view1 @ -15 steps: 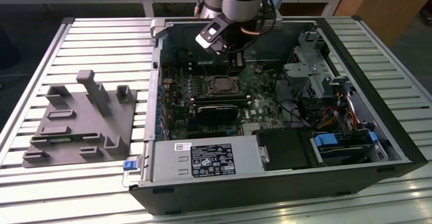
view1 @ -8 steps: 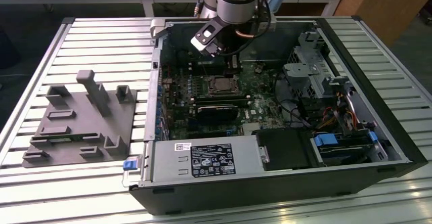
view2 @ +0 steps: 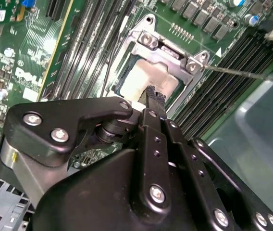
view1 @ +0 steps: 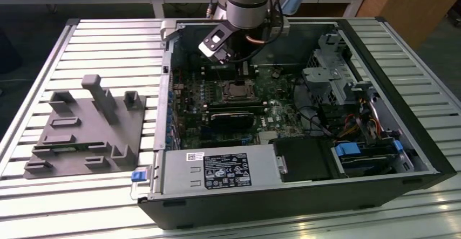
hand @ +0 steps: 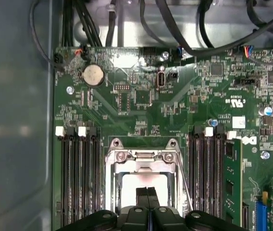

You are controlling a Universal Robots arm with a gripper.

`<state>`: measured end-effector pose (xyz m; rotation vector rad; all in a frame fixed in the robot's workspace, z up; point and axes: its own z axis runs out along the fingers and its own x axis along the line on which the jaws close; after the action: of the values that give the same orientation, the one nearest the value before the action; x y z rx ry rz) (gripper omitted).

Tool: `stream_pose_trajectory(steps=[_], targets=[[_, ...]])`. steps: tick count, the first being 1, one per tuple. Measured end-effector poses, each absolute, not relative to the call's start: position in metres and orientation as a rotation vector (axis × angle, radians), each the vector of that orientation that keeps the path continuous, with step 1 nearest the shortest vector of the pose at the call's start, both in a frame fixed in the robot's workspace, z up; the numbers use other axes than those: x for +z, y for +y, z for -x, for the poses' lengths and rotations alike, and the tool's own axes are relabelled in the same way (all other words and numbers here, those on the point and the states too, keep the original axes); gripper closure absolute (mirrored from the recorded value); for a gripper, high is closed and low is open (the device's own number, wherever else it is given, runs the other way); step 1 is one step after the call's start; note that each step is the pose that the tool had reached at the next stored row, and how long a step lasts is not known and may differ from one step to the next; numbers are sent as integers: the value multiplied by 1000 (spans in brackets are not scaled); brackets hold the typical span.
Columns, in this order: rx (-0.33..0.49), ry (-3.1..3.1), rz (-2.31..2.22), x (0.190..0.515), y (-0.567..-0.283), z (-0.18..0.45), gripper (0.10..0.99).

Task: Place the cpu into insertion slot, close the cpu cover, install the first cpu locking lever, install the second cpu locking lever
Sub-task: 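Close the cpu cover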

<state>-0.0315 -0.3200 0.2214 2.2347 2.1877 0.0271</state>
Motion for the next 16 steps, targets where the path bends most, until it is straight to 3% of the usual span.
stream_pose_trajectory(steps=[16], targets=[[27,2333,-2083,221,-320,32,980]])
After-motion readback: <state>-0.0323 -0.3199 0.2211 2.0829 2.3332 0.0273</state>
